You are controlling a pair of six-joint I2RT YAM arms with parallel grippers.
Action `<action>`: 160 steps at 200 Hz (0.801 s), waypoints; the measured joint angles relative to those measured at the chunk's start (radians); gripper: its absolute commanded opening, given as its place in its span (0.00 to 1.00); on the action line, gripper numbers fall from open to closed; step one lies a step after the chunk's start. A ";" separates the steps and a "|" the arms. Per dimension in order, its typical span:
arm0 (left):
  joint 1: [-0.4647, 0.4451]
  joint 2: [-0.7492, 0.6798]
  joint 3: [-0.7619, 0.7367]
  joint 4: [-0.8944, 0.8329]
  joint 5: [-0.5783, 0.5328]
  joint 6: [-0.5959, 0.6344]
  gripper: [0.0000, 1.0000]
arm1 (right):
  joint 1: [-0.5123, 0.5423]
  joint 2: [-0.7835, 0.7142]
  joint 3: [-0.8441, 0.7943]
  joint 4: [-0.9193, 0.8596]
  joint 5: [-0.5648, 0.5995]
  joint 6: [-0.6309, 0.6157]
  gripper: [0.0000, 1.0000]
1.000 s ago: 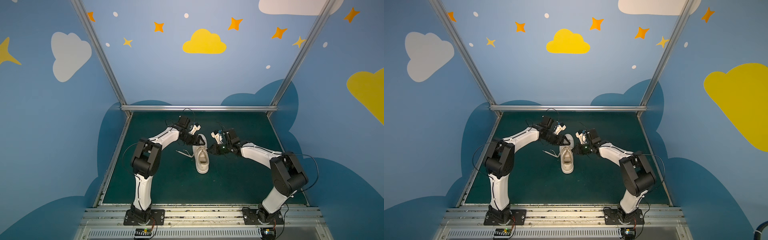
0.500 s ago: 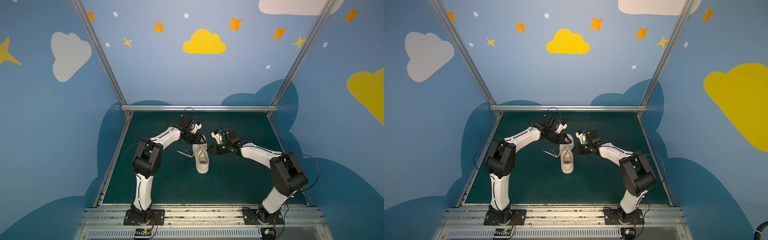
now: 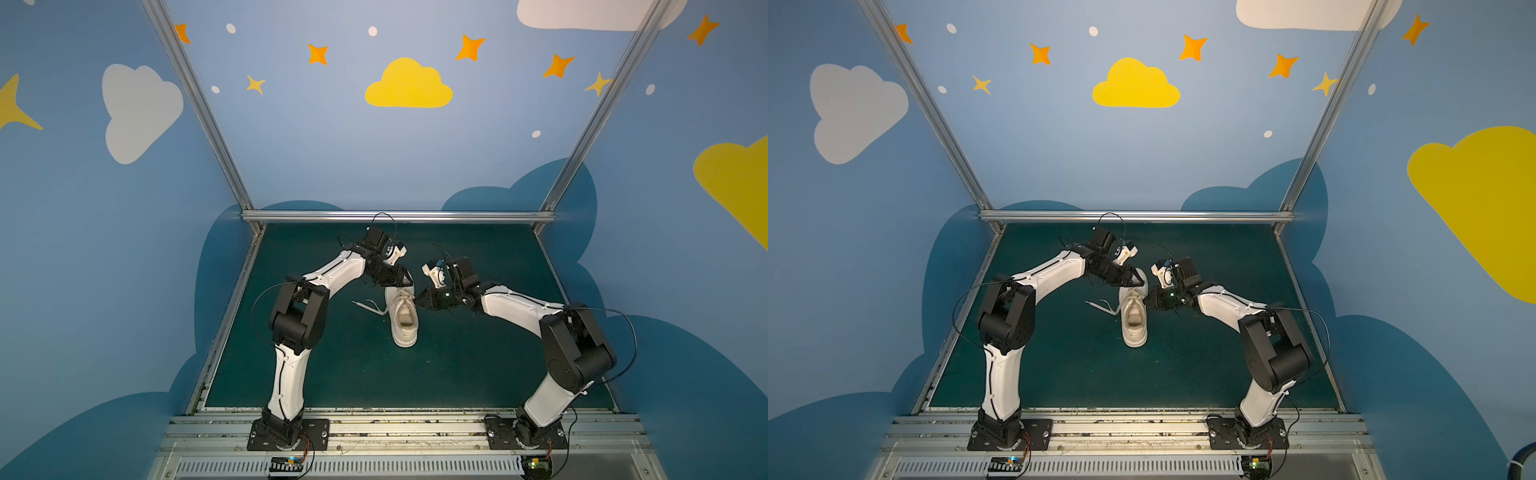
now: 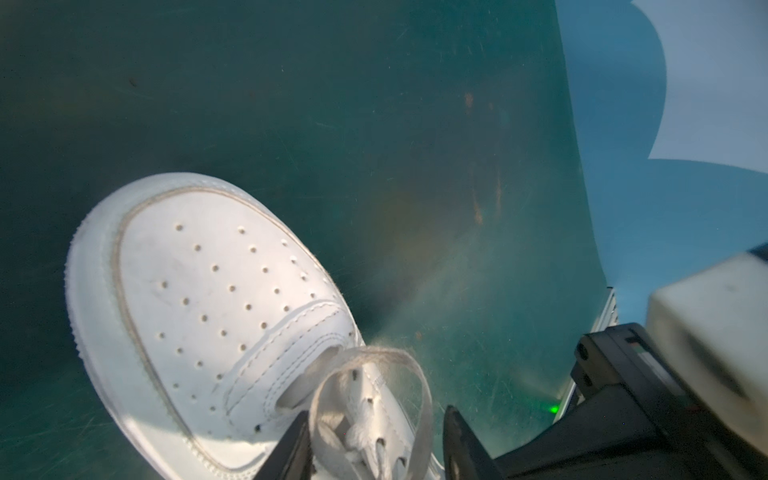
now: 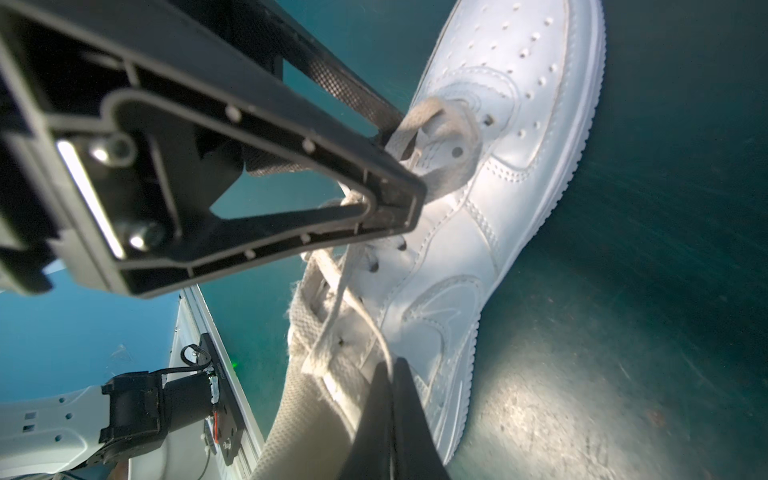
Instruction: Tie the shoes
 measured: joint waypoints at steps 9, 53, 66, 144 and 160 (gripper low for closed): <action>-0.004 0.001 0.004 -0.006 -0.006 0.008 0.51 | 0.000 0.000 0.000 0.000 0.000 0.000 0.00; -0.012 0.001 0.018 -0.037 -0.028 0.034 0.45 | 0.000 0.000 0.000 0.000 0.000 0.001 0.00; -0.016 0.001 0.025 -0.050 -0.039 0.040 0.41 | 0.000 0.000 0.000 0.001 -0.001 0.001 0.00; -0.027 0.001 0.032 -0.068 -0.098 0.058 0.10 | 0.000 0.000 -0.003 0.001 -0.004 0.002 0.00; -0.026 -0.001 0.024 -0.055 -0.100 0.053 0.08 | 0.000 0.000 -0.004 0.003 -0.004 0.004 0.00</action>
